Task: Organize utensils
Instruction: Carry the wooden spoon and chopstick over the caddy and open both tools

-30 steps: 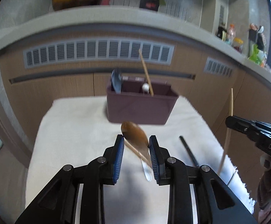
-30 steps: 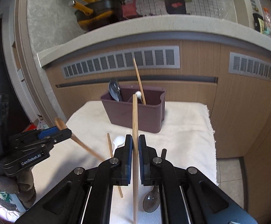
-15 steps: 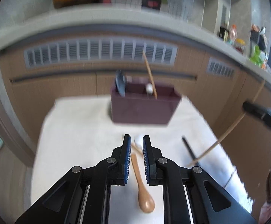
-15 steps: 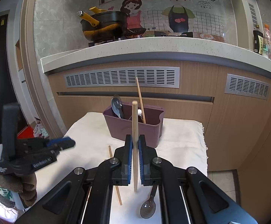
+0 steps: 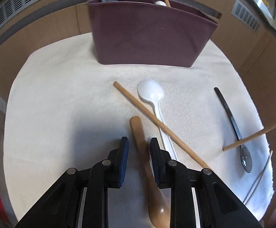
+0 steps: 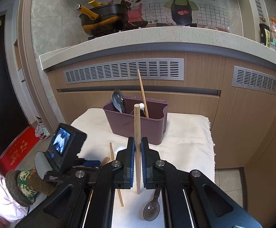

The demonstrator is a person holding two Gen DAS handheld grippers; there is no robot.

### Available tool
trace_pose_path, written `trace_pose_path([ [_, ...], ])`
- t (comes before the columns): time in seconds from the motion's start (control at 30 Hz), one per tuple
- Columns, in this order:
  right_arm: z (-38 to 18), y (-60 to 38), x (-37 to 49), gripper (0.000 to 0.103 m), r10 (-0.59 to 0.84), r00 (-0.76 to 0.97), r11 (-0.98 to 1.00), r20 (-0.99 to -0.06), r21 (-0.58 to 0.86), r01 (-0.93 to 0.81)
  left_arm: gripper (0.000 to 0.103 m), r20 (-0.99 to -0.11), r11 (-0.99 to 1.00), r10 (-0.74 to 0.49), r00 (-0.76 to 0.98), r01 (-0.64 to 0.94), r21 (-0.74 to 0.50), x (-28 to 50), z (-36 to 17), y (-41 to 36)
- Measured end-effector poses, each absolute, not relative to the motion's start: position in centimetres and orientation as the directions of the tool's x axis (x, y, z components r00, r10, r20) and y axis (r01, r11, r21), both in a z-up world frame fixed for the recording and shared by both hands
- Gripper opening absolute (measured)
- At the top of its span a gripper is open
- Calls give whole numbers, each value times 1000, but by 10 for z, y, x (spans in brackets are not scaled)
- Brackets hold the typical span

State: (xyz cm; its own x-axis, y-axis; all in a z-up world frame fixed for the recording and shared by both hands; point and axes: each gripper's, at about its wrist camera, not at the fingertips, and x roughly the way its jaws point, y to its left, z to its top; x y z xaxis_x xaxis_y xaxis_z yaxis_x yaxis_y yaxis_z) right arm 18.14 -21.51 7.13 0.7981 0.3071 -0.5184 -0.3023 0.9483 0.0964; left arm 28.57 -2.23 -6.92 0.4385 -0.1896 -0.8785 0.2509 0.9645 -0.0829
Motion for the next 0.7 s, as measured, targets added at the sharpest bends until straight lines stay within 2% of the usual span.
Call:
trace_pose_path([
  [0.07,71,-215,182,7,311,799,947,-515,100,-304,21,-877,962,-187,443,261,-74,288,-71,-28],
  [0.1,71,-215,183,7,310,800,948,-514,101,-302,15,-871,963,-171,461,265,-50,288,-71,-32],
  [0.17,71,-216,183,7,311,801,948,-512,106,-300,13,-859,965,-173,481,256,-51,285,-69,-33],
  [0.4,80,-216,173,7,299,817,951,-493,82,-298,12,-685,949,-315,656,229,-218,231,-9,3],
  [0.7,96,-210,167,7,288,838,954,-463,60,-295,12,-538,954,-301,788,244,-177,203,53,15],
])
